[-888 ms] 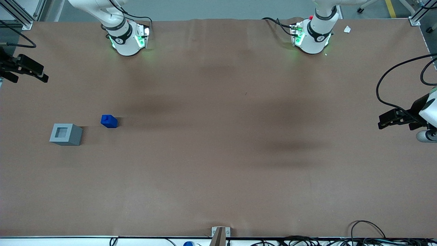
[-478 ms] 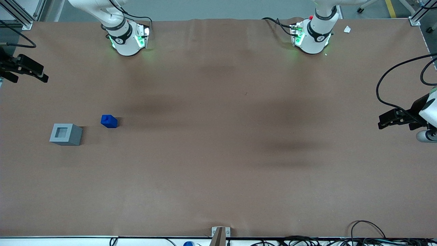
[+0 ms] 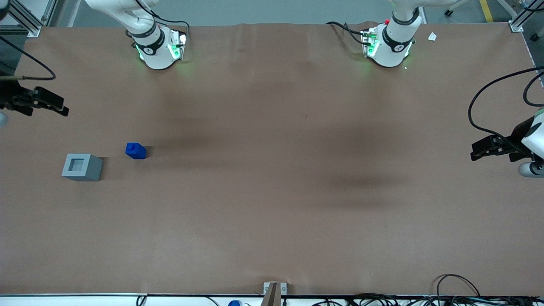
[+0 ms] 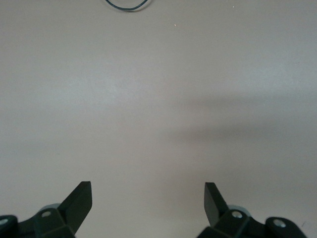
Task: Insert blue part into gray base with right arm
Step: 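Lower the open right gripper over the blue block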
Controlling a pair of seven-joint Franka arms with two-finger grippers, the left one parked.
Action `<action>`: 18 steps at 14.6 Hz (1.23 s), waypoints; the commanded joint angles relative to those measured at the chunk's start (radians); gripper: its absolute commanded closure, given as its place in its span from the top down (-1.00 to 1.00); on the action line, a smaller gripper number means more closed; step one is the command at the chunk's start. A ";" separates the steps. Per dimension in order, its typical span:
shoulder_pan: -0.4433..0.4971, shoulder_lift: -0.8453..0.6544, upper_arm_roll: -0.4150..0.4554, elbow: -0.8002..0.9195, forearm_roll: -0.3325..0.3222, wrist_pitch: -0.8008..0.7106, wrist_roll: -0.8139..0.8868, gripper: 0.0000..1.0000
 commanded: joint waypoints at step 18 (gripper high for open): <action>-0.036 -0.003 0.011 -0.604 -0.002 0.607 -0.009 1.00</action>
